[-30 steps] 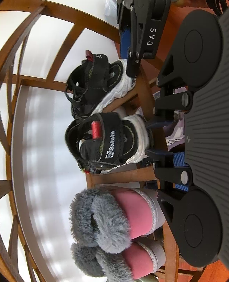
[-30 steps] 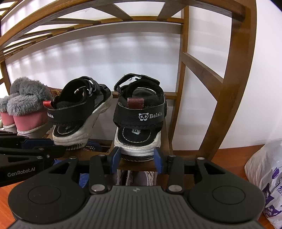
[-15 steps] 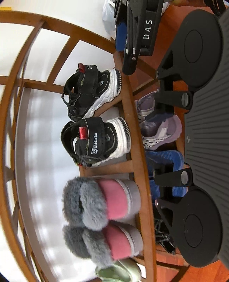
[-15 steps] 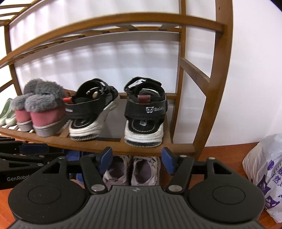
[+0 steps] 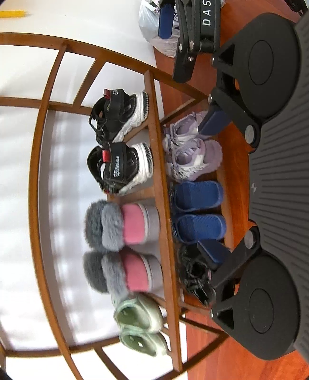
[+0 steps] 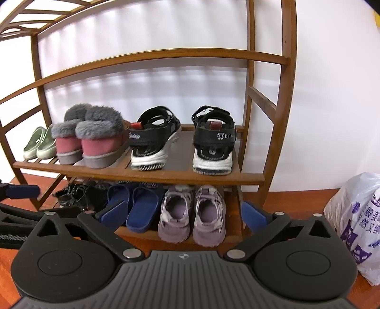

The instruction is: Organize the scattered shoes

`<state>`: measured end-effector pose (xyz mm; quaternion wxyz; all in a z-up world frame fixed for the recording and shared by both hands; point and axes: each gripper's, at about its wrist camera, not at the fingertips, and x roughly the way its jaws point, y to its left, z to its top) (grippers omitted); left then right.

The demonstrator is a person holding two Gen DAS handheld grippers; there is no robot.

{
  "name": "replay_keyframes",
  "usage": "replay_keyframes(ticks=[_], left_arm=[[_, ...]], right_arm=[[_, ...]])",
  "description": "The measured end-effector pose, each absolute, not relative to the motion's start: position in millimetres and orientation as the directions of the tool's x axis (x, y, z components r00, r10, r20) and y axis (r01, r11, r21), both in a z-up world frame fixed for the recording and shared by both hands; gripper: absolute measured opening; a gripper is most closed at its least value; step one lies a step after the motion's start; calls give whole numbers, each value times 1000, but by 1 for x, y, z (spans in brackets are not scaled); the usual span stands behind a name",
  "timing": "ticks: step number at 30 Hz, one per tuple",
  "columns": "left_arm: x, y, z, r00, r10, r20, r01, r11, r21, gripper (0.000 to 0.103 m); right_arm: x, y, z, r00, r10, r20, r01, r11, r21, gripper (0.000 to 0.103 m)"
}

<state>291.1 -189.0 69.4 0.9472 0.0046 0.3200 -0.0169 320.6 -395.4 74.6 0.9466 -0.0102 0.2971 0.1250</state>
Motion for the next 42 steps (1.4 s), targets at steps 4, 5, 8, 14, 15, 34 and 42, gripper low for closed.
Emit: replay_keyframes(ticks=[4, 5, 8, 14, 15, 34, 42], left_arm=[[265, -180, 69, 791, -14, -612, 12, 1000, -8, 103], [258, -178, 68, 788, -11, -616, 7, 1000, -9, 103], [236, -172, 65, 777, -4, -630, 3, 1000, -2, 103], [187, -159, 57, 760, 64, -646, -39, 998, 53, 103], [179, -155, 56, 755, 62, -653, -42, 998, 46, 103], [32, -102, 65, 722, 78, -687, -38, 997, 74, 103], [15, -97, 61, 711, 93, -697, -51, 995, 80, 103]], right_arm=[[294, -393, 74, 787, 227, -573, -236, 970, 60, 102], [287, -392, 74, 786, 226, -576, -234, 970, 61, 102], [265, -389, 73, 785, 223, -578, -230, 971, 62, 102], [210, -381, 71, 790, 203, -578, -205, 977, 63, 102], [202, -380, 70, 790, 201, -580, -200, 978, 66, 102], [39, -334, 71, 789, 155, -595, -148, 987, 61, 102], [15, -326, 75, 791, 146, -594, -157, 987, 34, 102]])
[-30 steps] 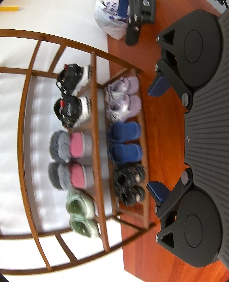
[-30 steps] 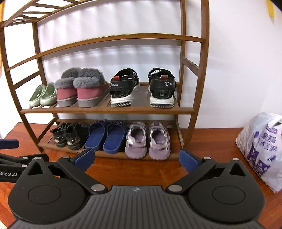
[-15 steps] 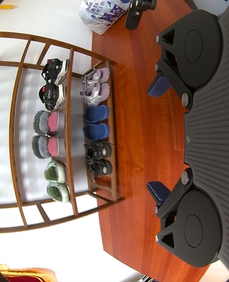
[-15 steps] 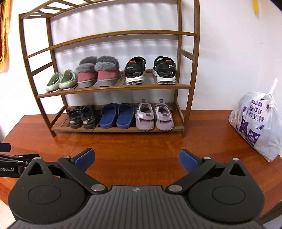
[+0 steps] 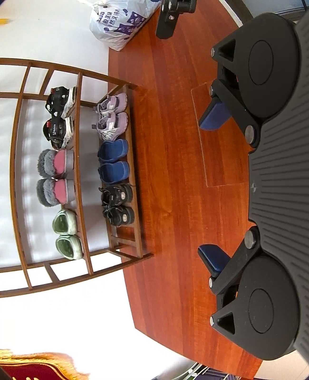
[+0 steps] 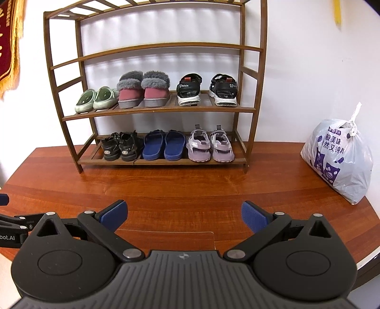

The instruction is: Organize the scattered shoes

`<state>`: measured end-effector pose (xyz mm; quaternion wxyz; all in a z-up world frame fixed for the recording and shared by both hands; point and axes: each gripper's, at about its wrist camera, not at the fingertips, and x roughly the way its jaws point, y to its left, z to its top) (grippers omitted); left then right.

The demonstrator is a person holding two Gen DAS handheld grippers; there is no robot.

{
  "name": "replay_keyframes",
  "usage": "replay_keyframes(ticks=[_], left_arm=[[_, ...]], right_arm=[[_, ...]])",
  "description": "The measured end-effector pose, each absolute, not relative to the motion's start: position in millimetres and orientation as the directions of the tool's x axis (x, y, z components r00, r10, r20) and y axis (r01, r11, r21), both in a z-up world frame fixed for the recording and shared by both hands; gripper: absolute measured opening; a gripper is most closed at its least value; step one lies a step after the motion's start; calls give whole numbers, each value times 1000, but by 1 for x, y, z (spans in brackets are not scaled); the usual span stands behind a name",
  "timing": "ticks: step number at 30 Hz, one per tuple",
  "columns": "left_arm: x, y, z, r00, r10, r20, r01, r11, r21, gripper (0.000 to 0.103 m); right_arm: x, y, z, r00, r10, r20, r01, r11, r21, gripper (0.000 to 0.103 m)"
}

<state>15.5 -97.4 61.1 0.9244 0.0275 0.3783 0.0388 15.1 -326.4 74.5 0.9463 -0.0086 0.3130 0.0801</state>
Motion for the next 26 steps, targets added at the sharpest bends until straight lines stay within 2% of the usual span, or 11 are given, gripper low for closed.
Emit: replay_keyframes(ticks=[26], left_arm=[[20, -128, 61, 722, 125, -680, -48, 990, 131, 103]], right_arm=[[26, -349, 59, 761, 167, -627, -171, 984, 55, 102]])
